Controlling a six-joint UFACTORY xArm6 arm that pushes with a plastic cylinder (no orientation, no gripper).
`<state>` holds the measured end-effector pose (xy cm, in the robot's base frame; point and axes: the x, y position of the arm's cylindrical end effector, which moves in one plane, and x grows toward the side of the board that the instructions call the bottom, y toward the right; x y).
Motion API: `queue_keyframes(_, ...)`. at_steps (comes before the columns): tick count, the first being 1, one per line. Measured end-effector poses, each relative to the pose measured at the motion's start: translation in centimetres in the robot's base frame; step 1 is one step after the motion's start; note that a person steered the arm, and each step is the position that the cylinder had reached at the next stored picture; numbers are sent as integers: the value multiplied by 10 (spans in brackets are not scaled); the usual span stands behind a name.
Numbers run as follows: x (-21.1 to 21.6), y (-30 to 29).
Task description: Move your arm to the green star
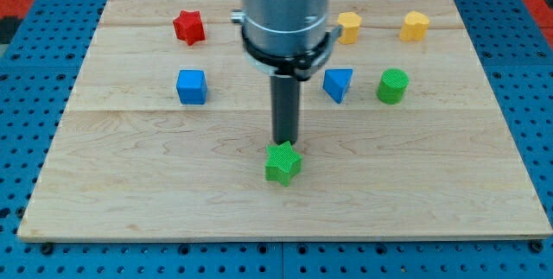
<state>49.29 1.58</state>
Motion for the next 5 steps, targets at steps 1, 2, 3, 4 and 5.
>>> queue_keyframes(1, -22, 2)
queue_keyframes(2, -16, 1)
queue_keyframes(3, 42, 52)
queue_keyframes(4, 77, 58)
queue_keyframes(5, 76, 8)
